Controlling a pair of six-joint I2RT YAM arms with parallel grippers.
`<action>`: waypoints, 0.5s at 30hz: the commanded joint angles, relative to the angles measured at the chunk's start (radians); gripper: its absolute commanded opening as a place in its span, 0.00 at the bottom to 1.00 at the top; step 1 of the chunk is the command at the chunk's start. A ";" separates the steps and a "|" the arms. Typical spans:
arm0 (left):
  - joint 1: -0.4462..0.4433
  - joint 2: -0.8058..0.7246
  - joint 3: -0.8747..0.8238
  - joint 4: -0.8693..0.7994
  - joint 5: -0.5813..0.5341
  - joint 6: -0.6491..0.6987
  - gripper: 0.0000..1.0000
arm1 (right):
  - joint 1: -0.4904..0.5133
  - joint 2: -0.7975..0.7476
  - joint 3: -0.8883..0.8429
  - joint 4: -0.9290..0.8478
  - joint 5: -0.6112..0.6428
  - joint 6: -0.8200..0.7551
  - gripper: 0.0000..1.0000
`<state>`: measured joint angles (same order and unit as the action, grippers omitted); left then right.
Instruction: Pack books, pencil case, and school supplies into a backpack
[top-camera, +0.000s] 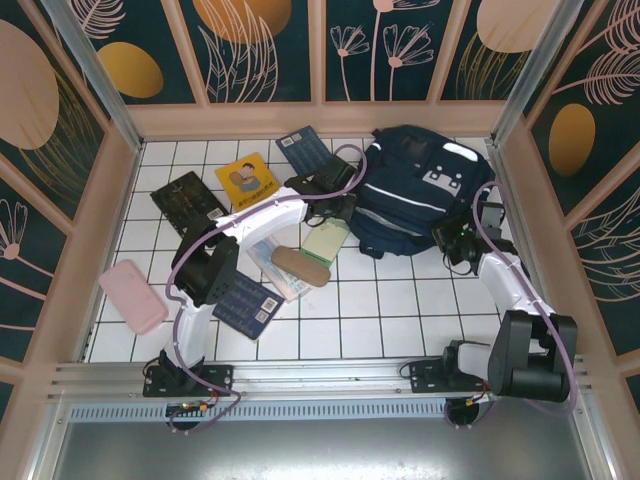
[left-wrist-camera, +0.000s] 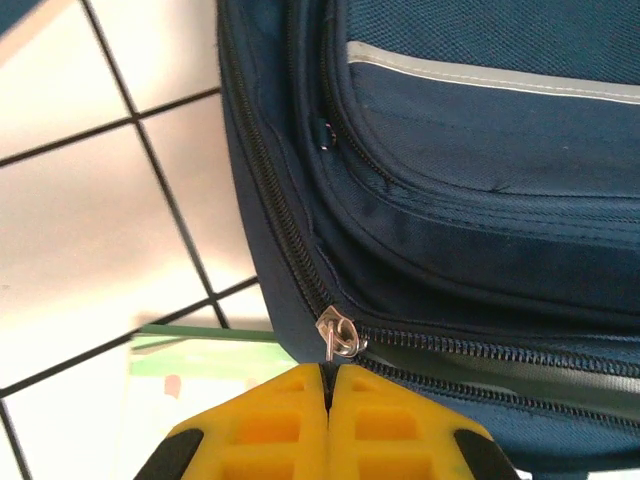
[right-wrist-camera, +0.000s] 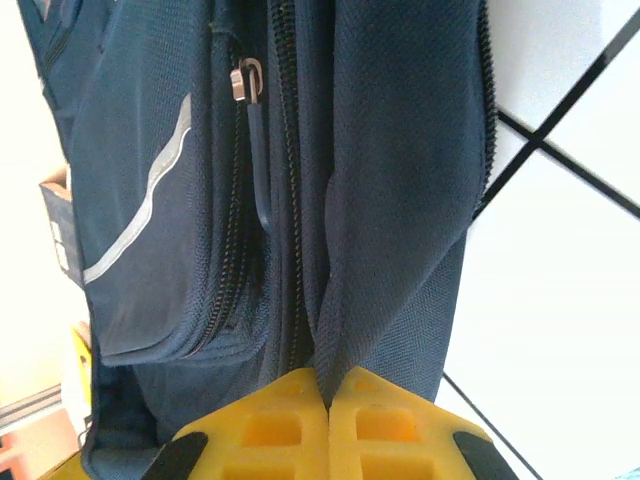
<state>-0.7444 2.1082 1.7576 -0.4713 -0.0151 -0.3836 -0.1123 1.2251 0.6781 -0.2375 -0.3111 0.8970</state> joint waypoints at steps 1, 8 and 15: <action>0.024 -0.033 -0.027 0.009 0.109 0.050 0.00 | -0.083 0.025 0.032 -0.065 0.114 -0.084 0.00; -0.102 -0.008 0.002 0.026 0.270 0.113 0.00 | -0.173 0.113 0.173 -0.119 0.138 -0.210 0.11; -0.150 0.039 0.043 0.058 0.363 0.101 0.00 | -0.111 0.029 0.168 -0.229 0.133 -0.151 0.56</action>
<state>-0.8803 2.1258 1.7592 -0.4450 0.2535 -0.3244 -0.2684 1.3140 0.8417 -0.4126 -0.1802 0.7273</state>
